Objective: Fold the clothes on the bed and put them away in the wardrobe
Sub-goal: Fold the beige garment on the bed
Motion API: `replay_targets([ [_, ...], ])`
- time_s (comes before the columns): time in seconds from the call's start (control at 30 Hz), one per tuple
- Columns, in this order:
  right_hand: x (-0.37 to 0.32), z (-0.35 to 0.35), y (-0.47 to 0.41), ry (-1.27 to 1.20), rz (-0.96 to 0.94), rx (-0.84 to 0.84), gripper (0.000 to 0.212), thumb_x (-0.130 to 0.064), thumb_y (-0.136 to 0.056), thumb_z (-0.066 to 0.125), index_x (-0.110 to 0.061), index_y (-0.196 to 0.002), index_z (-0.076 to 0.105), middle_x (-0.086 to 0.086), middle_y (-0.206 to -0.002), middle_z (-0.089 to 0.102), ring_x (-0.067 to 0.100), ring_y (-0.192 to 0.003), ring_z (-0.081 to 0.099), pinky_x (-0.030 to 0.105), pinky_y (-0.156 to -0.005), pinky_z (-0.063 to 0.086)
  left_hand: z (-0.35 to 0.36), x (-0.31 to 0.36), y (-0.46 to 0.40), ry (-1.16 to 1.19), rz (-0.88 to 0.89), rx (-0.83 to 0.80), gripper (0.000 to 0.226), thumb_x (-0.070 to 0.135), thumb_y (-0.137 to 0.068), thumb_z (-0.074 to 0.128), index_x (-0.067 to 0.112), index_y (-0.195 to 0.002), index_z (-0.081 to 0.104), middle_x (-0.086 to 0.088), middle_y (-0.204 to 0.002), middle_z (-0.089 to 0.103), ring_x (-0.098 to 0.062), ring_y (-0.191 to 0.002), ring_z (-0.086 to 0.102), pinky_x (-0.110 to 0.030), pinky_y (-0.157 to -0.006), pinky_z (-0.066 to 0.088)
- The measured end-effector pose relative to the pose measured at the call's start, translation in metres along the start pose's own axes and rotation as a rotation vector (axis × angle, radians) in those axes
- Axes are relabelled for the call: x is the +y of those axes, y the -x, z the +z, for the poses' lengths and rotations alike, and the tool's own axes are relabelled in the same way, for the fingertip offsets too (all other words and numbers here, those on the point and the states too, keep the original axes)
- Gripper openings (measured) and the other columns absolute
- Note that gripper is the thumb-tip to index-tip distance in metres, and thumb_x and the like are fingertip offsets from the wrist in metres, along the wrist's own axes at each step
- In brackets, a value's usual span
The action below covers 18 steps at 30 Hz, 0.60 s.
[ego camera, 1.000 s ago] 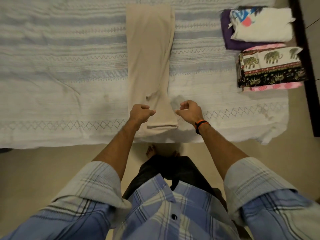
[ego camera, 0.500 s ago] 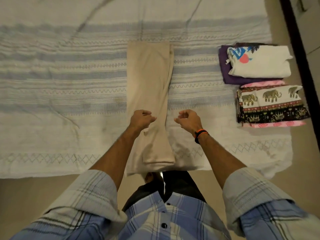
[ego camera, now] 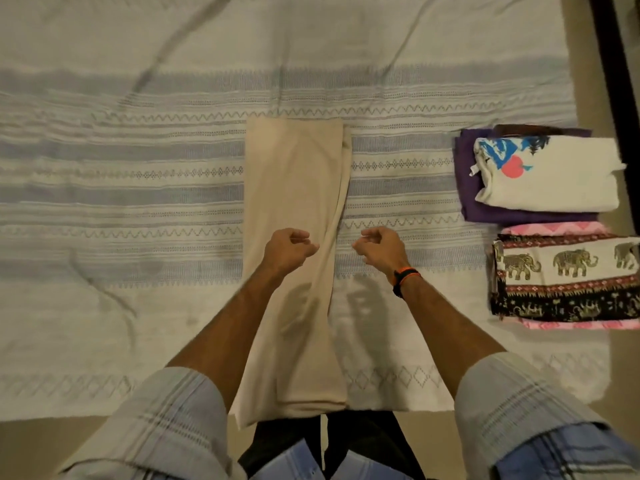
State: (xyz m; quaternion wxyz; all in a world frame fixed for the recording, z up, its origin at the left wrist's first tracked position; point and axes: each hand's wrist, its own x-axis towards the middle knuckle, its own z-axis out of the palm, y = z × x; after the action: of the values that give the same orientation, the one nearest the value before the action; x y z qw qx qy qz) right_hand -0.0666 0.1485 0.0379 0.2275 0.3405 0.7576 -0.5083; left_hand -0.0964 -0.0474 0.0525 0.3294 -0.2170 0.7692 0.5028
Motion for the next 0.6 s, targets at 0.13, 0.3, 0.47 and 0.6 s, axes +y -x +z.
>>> replay_targets([
  [0.13, -0.028, 0.005, -0.04, -0.011, 0.03, 0.019, 0.03, -0.018, -0.08, 0.073, -0.019, -0.108, 0.062, 0.001, -0.103, 0.068, 0.019, -0.098, 0.067, 0.043, -0.091, 0.057, -0.004, 0.023, -0.046, -0.029, 0.009, -0.015, 0.04, 0.018, -0.083, 0.077, 0.008, -0.118, 0.062, -0.01, -0.115, 0.068, -0.022, -0.106, 0.065, -0.042, -0.094, 0.054],
  [0.3, -0.063, 0.01, -0.096, 0.009, 0.036, 0.067, 0.039, -0.019, -0.083, 0.074, -0.012, -0.119, 0.059, 0.004, -0.109, 0.068, 0.02, -0.1, 0.066, 0.035, -0.091, 0.055, -0.005, 0.051, -0.102, -0.036, 0.024, -0.025, 0.04, 0.017, -0.084, 0.075, 0.009, -0.12, 0.062, -0.008, -0.116, 0.068, -0.019, -0.106, 0.065, -0.039, -0.095, 0.054],
  [0.47, -0.085, 0.016, -0.151, 0.047, 0.056, 0.143, 0.052, -0.03, -0.082, 0.076, -0.012, -0.125, 0.053, 0.002, -0.113, 0.064, 0.02, -0.103, 0.061, 0.028, -0.088, 0.05, -0.001, 0.072, -0.154, -0.133, 0.148, -0.038, 0.043, 0.016, -0.087, 0.071, 0.013, -0.128, 0.06, 0.002, -0.123, 0.062, -0.01, -0.1, 0.061, -0.007, -0.059, 0.049],
  [0.6, -0.095, 0.028, -0.187, 0.11, 0.062, 0.169, 0.059, -0.043, -0.076, 0.081, -0.011, -0.118, 0.056, 0.002, -0.111, 0.062, 0.021, -0.102, 0.059, 0.031, -0.086, 0.049, 0.003, 0.076, -0.19, -0.165, 0.214, -0.07, 0.046, 0.014, -0.088, 0.067, 0.017, -0.133, 0.058, -0.002, -0.136, 0.058, -0.018, -0.116, 0.061, -0.036, -0.095, 0.054],
])
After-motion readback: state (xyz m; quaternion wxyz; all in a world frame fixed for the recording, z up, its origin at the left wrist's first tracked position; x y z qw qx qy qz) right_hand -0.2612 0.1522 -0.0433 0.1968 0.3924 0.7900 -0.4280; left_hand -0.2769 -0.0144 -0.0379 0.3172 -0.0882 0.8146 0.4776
